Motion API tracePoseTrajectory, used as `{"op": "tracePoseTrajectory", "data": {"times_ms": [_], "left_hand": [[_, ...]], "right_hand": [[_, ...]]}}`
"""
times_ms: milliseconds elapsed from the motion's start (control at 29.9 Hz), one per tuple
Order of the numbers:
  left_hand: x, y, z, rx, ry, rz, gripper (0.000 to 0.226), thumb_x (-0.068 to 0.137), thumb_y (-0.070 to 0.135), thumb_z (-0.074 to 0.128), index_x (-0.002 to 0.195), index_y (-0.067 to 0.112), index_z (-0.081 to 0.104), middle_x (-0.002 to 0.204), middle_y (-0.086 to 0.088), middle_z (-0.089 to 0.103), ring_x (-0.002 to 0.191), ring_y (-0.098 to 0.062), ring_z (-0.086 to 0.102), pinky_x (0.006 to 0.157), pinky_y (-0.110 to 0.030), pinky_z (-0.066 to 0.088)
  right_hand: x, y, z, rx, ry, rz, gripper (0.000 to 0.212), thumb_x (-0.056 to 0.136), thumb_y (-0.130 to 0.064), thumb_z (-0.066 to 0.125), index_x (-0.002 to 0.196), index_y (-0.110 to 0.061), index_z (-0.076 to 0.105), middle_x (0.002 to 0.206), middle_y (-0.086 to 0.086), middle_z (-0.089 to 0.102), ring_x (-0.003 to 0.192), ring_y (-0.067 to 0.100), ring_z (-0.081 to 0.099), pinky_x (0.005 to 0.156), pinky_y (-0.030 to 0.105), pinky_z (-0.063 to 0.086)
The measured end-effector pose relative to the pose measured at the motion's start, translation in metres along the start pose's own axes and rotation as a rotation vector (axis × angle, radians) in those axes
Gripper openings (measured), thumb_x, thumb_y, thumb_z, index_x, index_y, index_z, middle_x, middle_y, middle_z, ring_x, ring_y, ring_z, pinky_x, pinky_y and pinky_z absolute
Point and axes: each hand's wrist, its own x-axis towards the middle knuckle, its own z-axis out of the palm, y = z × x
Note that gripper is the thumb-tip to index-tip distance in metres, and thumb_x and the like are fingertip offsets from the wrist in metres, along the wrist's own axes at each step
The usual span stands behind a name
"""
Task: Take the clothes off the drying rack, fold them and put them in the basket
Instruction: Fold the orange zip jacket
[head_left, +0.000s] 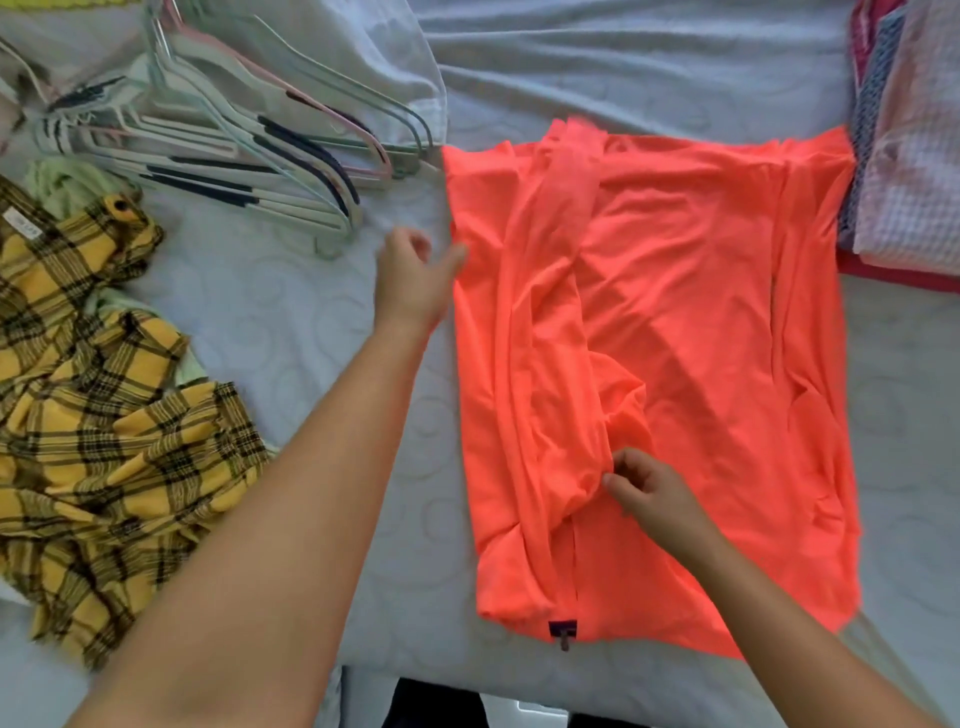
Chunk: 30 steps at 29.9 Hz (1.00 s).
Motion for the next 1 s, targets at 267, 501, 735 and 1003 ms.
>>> {"op": "tracePoseTrajectory", "data": {"times_ms": [267,501,735,1003], "left_hand": [[-0.227,-0.097,0.041,0.082,-0.394,-0.317,0.036,0.072,0.04,0.074,0.068,0.028,0.04,0.07,0.008,0.051,0.066,-0.012,0.053,0.068,-0.035,0.045],[-0.268,-0.117,0.067,0.533,-0.28,-0.02,0.047,0.037,0.046,0.084,0.064,0.021,0.055,0.068,0.004,0.052,0.062,-0.018,0.059,0.054,-0.025,0.049],[-0.265,-0.129,0.022,-0.685,-0.342,-0.582,0.036,0.052,0.03,0.073,0.077,0.008,0.06,0.069,-0.002,0.065,0.063,-0.003,0.057,0.065,-0.019,0.045],[-0.274,-0.159,0.011,-0.443,-0.359,-0.654,0.014,0.08,-0.002,0.066,0.075,0.01,0.062,0.048,0.011,0.059,0.051,0.0,0.05,0.055,-0.009,0.039]], "right_hand": [[0.002,0.005,0.003,0.089,0.018,0.056,0.013,0.086,-0.005,0.062,0.079,-0.016,0.061,0.07,-0.006,0.058,0.059,-0.006,0.049,0.058,0.011,0.038],[-0.005,-0.01,0.008,0.211,0.04,0.075,0.014,0.09,-0.003,0.054,0.08,-0.011,0.059,0.051,-0.015,0.053,0.045,-0.005,0.043,0.047,0.008,0.034],[-0.006,-0.015,0.008,0.193,-0.006,0.104,0.015,0.096,-0.009,0.044,0.083,-0.009,0.05,0.058,0.002,0.043,0.043,0.003,0.043,0.044,0.013,0.033],[0.001,0.001,0.005,-0.288,0.127,0.022,0.011,0.09,-0.006,0.054,0.084,-0.016,0.053,0.069,-0.01,0.051,0.066,0.005,0.047,0.06,0.009,0.035]]}}
